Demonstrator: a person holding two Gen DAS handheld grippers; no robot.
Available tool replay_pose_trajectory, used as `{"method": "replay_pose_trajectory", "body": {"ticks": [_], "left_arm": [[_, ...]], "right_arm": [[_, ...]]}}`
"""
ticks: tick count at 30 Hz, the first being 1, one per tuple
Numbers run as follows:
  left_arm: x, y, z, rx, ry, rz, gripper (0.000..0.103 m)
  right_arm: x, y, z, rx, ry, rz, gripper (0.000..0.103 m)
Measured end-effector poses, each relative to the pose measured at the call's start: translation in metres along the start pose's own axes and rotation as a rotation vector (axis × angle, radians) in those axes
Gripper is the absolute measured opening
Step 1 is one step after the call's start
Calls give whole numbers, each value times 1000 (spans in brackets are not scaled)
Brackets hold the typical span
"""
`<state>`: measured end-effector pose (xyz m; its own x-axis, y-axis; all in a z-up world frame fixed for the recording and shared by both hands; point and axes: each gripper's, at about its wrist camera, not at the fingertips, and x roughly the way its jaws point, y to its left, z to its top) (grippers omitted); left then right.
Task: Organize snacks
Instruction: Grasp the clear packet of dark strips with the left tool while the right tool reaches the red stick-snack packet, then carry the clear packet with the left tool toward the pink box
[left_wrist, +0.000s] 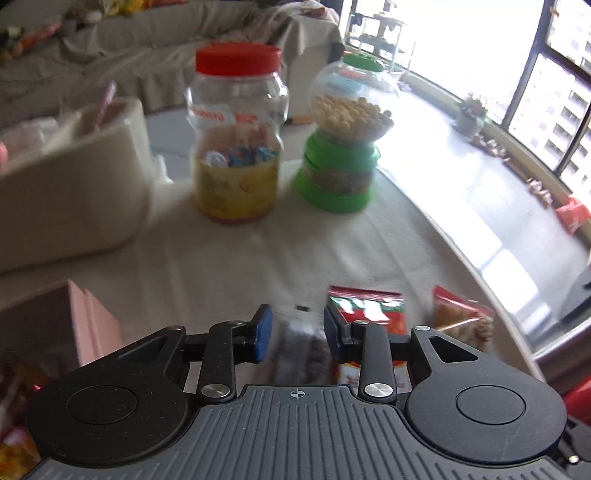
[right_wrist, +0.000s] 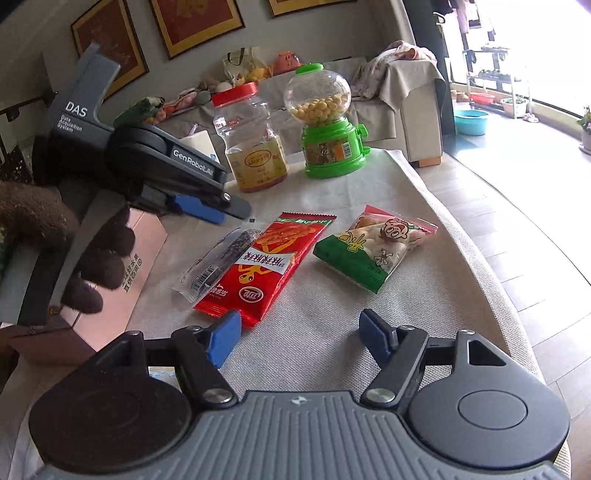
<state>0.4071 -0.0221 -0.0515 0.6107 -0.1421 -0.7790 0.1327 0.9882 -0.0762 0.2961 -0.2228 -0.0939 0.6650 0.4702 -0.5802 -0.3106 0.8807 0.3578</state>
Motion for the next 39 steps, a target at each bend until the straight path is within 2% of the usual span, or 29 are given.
{"method": "replay_pose_trajectory", "body": {"ticks": [4,7,9,14,17,24,28,30,35,39], "left_arm": [[12,-13,-2,140,121,-71,37],[12,-27,-9,277,99,2,37],[13,-28,-9,290,98,46,39],[15,-24,-6,272,126,52,40],[20,-18,-6,243,184,47,44],[24,-9,-4,159,191,22,46],[19,-15,-12,104,172,68,45],[16,-20,-13,110,177,78,41],[1,-17,-19,24,155,19,39],[-38,-12,-25,-39,58,-33,39]], "right_arm": [[0,0,-1,-1,1,2,73],[0,1,0,-2,1,2,73],[0,1,-1,-2,1,3,74],[3,1,0,-5,3,8,77],[4,1,1,-12,6,15,79],[5,2,1,-23,12,26,85],[6,3,1,-32,19,40,89],[6,2,1,-32,22,50,91],[7,1,2,-30,28,69,95],[7,-5,3,-1,26,108,98]]}}
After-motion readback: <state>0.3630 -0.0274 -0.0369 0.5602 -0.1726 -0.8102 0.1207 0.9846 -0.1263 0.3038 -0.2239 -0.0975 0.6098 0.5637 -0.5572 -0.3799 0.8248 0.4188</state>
